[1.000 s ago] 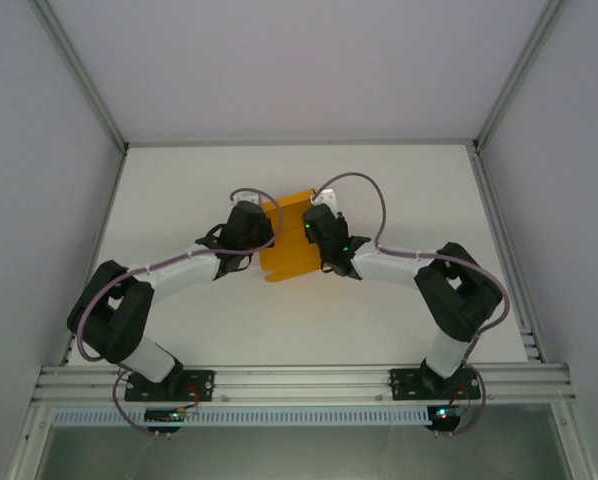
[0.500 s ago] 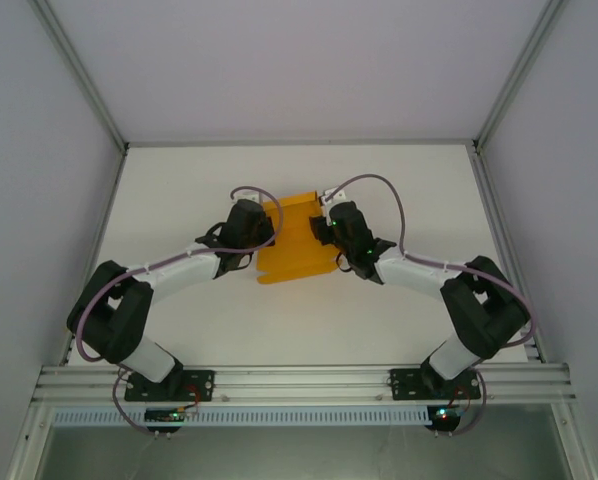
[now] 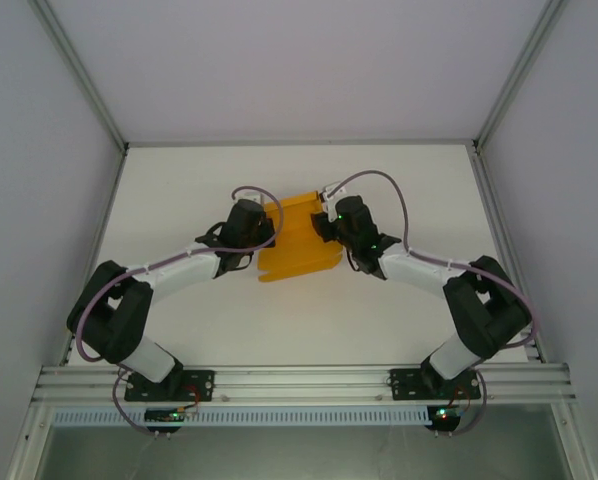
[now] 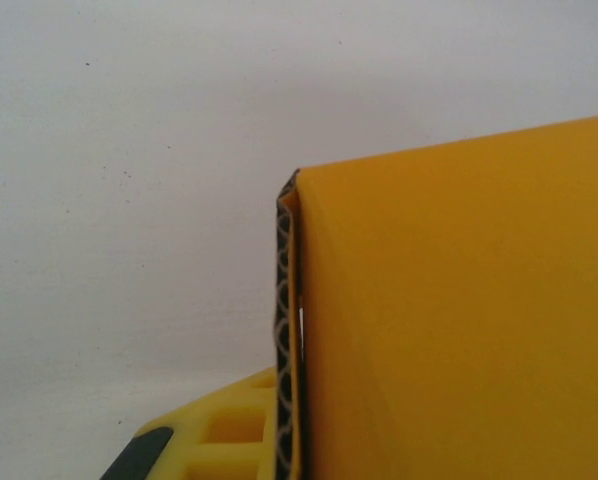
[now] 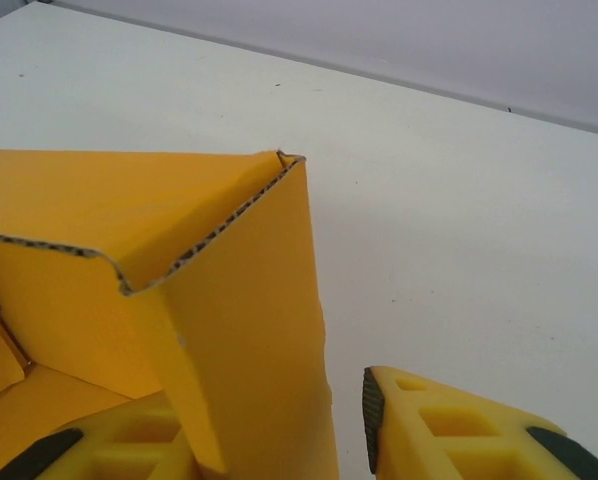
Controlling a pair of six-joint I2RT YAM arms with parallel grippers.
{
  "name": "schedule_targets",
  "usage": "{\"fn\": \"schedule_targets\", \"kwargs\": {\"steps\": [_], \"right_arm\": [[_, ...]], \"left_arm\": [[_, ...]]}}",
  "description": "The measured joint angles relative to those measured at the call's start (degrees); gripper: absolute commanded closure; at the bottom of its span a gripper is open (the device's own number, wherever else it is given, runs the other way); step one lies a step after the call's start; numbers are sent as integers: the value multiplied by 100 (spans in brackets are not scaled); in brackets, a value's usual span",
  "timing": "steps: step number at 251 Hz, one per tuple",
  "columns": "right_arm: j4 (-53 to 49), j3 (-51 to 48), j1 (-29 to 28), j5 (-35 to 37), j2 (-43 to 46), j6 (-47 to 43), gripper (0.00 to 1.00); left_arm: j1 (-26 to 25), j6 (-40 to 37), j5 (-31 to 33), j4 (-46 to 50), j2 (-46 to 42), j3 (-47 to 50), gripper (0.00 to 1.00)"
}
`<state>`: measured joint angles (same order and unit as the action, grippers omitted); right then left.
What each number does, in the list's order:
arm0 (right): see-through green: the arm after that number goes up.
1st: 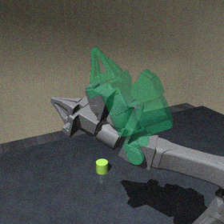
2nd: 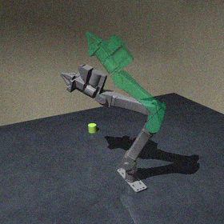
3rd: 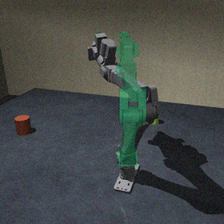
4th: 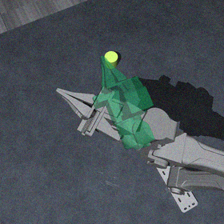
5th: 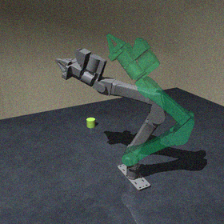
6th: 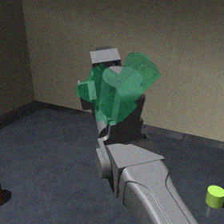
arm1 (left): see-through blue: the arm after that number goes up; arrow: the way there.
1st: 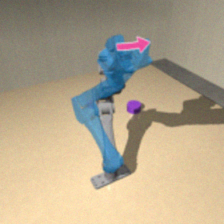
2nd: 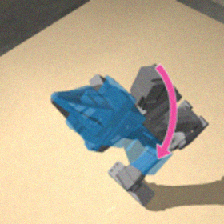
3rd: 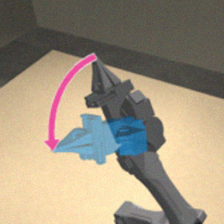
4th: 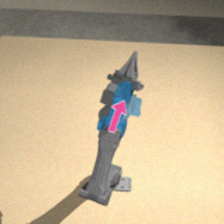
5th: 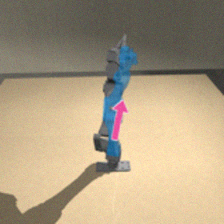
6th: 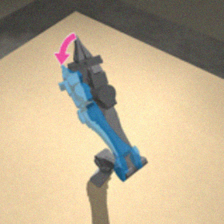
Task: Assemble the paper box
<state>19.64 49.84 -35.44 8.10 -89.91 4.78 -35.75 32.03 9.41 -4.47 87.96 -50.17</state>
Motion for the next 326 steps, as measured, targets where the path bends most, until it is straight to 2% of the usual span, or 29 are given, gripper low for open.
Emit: {"fn": "schedule_targets", "kwargs": {"steps": [9,23,33,86,116,158,184,210,236,261,279,304,326], "right_arm": [[7,52,0,2,-66,-11,78],[33,138,-22,129,-181,-17,94],[42,214,-39,328,-282,-11,100],[116,688,-398,1694,-929,173,100],[-345,1137,-581,2378,-1217,601,100],[-1180,1493,-715,2763,-1276,1438,100],[-2168,2061,-748,3003,-1451,2260,100],[-3156,2566,-793,3156,-1615,3213,100],[-3456,2710,-800,3270,-1714,3637,100],[-2669,2201,-800,3169,-1589,3270,100],[-1799,1545,-776,2846,-1399,2839,90],[-522,769,-577,2205,-1204,2205,86],[472,275,-380,1679,-1080,1585,70]], "left_arm": [[2,2,-7,2,0,-7,100],[2,24,0,42,0,-39,100],[0,50,0,74,2,-72,100],[-11,627,378,494,229,-365,100],[7,1056,566,839,367,-610,100],[-37,1526,765,1156,411,-726,100],[-66,1755,863,1397,555,-984,100],[-70,1825,831,1440,581,-1010,100],[-74,1744,723,1307,581,-940,100],[-76,1576,662,1106,581,-809,100],[-76,1445,592,1075,579,-706,100],[-76,1292,424,1038,581,-612,100],[-63,1211,363,968,579,-612,100]]}}
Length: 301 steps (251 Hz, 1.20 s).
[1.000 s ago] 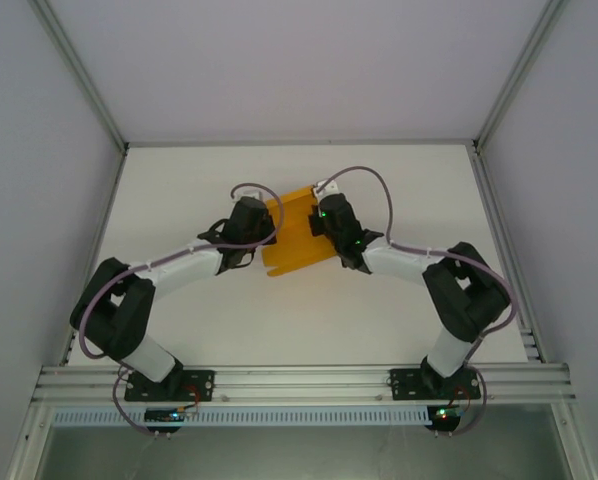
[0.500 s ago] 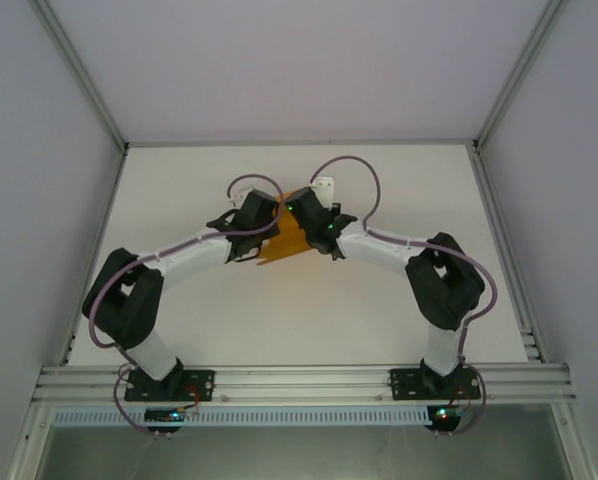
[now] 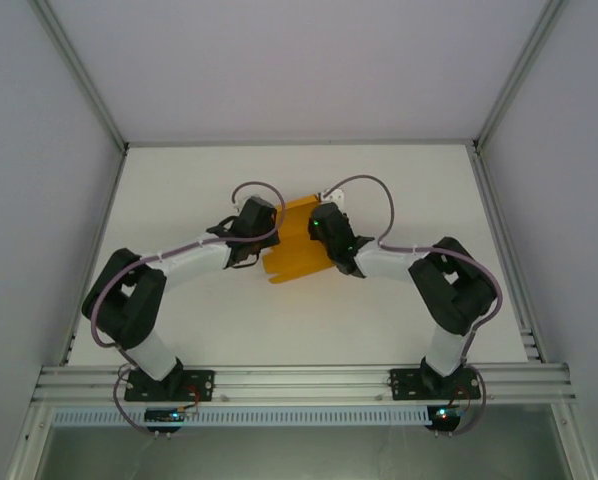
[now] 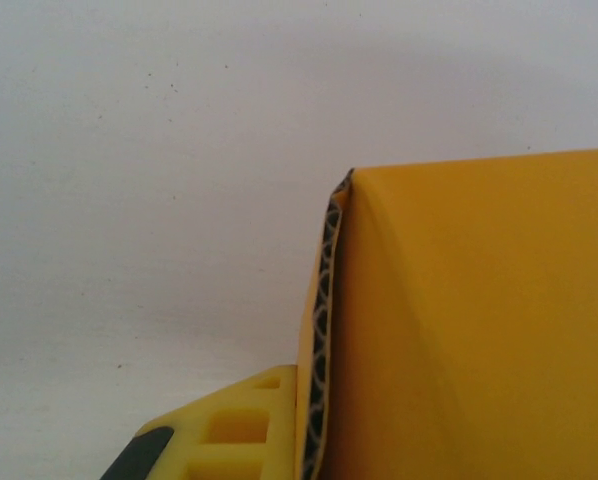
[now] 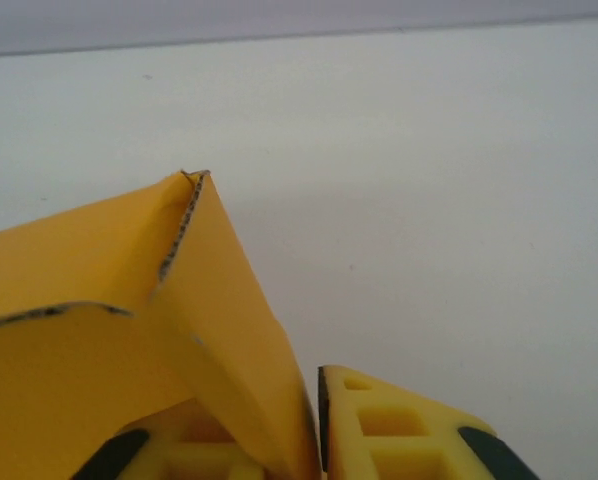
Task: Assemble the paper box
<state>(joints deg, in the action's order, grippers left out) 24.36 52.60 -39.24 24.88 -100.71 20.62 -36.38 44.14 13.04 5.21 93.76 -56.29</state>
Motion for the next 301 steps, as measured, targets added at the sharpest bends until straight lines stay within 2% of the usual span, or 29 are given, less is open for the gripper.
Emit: {"fn": "schedule_targets", "kwargs": {"steps": [25,57,80,128,162,196,223,262,301], "right_arm": [[776,-446,151,-560,192,-597,49],[1196,-920,251,-1390,608,-957,25],[1235,-1119,284,-1893,1003,-1084,1],[1126,-1377,260,-2361,2194,-1217,1],[638,-1585,269,-2243,3344,-1134,1],[-566,-1580,437,-1821,4509,-883,1],[-1746,-1554,627,-1473,5195,-586,1],[-3276,-1552,1019,-1263,5777,-138,1],[-4345,-1543,1370,-1263,5958,157,1]], "left_arm": [[74,-92,4,-28,-4,0,100],[190,-251,28,17,-55,0,100],[245,-426,28,66,-111,-4,100],[304,-1119,-90,205,-186,-164,100],[433,-2400,-542,623,-262,-595,100],[516,-4033,-1290,1318,-490,-1060,100],[330,-5401,-1864,1945,-691,-1233,100],[-216,-6738,-1908,2734,-697,-1237,100],[-367,-7309,-1755,3329,-254,-1491,100]]}}
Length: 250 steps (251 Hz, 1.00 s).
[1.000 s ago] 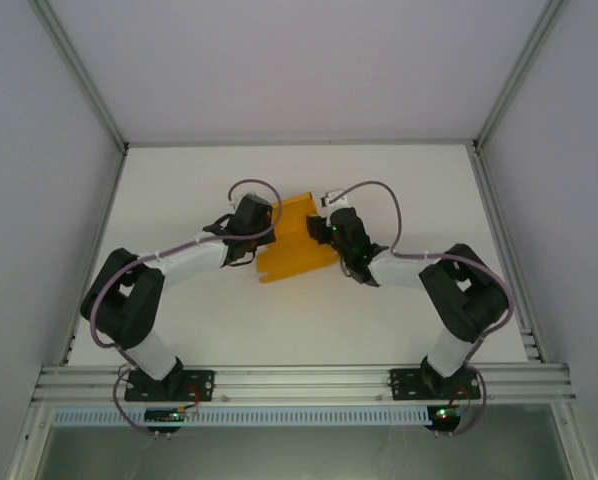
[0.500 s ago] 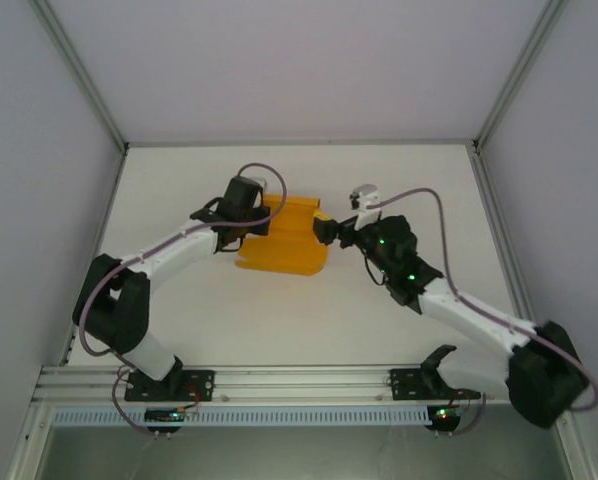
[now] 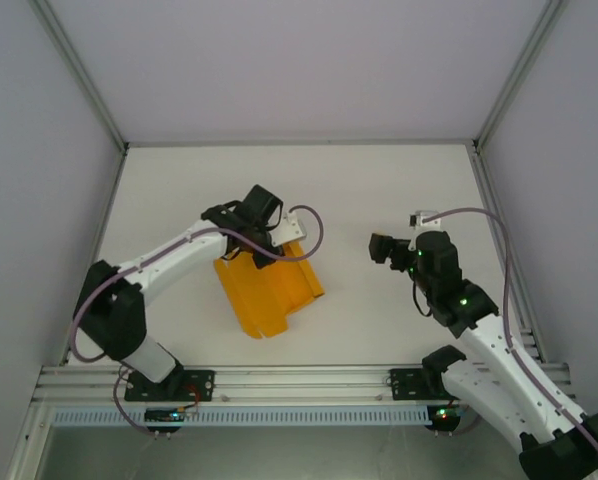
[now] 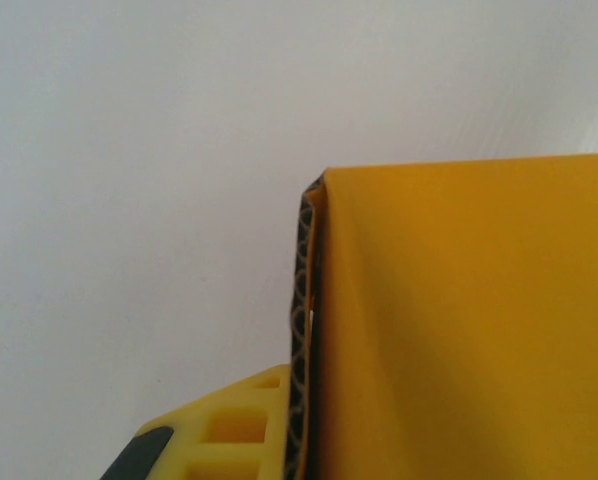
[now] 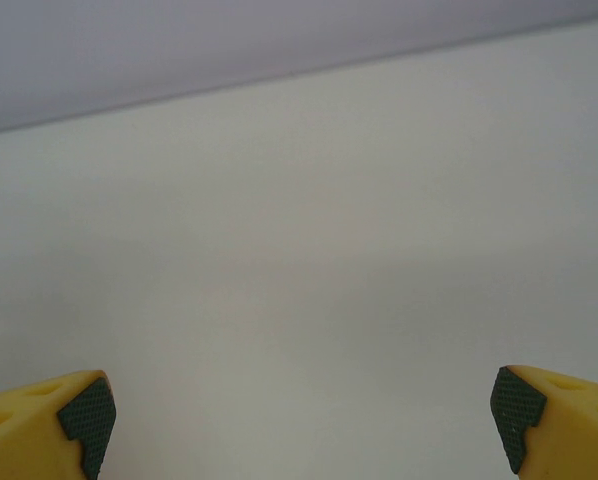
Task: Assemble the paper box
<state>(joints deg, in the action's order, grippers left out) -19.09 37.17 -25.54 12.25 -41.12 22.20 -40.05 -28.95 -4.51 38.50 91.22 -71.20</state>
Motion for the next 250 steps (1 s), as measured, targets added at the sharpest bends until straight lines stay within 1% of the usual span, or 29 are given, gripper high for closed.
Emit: {"fn": "schedule_targets", "kwargs": {"steps": [37,97,122,157,193,202,215,224,236,250], "right_arm": [[-455,2,205,-57,-28,142,1],[-614,4,420,-258,-55,192,1],[-614,4,479,-310,-55,205,1],[-614,4,546,-376,-39,219,1],[-610,-42,629,-413,39,243,1],[-610,-61,651,-415,48,243,1],[-610,-83,682,-435,48,243,1],[-612,-94,706,-461,48,243,1],[-619,-94,737,-492,48,243,1],[-616,-94,758,-542,55,240,1]], "left_arm": [[-227,-212,291,417,935,-636,100],[-654,-205,1040,999,2430,-1646,100],[-785,-98,1582,1263,2900,-2179,100],[-966,-7,2524,1412,3449,-2736,100],[-1099,7,3012,1432,3635,-2850,100],[-1123,4,3075,1429,3644,-2850,92],[-1141,0,3112,1429,3650,-2850,84],[-1139,-13,3110,1427,3650,-2850,73],[-1132,0,3097,1373,3654,-2846,63],[-1117,22,3097,1281,3663,-2815,47]]}}
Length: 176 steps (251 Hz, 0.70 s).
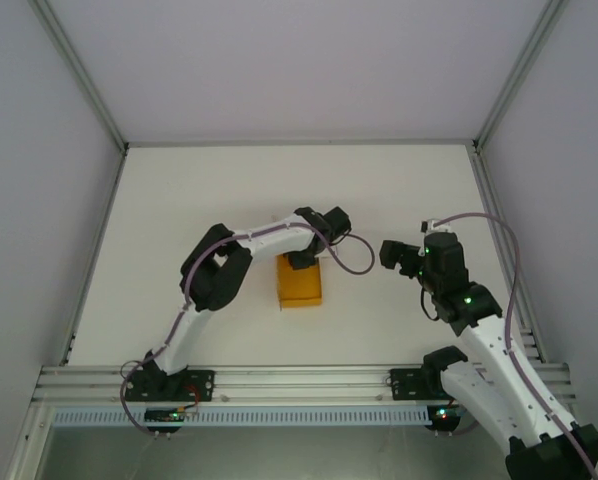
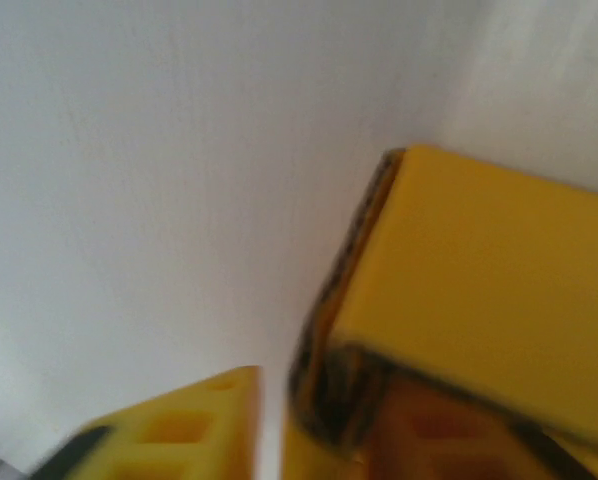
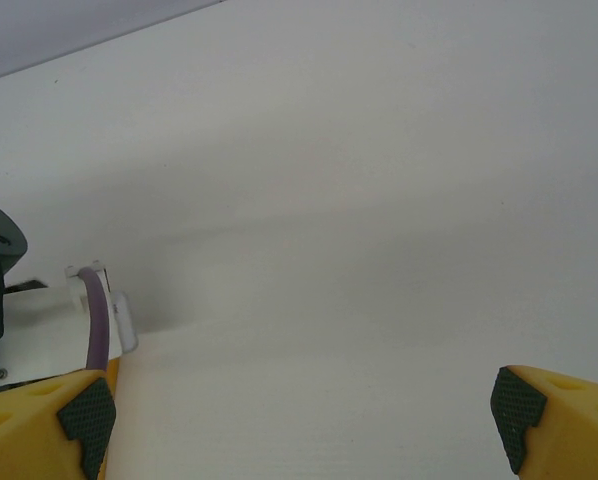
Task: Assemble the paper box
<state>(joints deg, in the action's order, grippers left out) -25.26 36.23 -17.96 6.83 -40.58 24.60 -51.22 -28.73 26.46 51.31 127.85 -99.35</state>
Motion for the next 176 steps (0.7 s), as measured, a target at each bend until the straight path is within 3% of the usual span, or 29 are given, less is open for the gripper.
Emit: {"fn": "schedule_targets", "kwargs": {"steps": [26,51,60,133,176], "right_arm": [[2,-7,33,-96,33,-22,1],[9,-9,48,-201,66,-63,1],[9,-9,48,-236,68,-68,1],[26,-9,81,-435,55,-173,1],[348,-7,83,-549,-249,-380,1]], "left_arm": [[66,-85,-114,-149,-164,79,26],[129,-184,-396,-195,-382,205,15],[140,-249,-507,-190,-481,236,0],[203,-396,-1491,-579,-1703,332,0],[503,293,-1812,-1270,-2413,330,0]]}}
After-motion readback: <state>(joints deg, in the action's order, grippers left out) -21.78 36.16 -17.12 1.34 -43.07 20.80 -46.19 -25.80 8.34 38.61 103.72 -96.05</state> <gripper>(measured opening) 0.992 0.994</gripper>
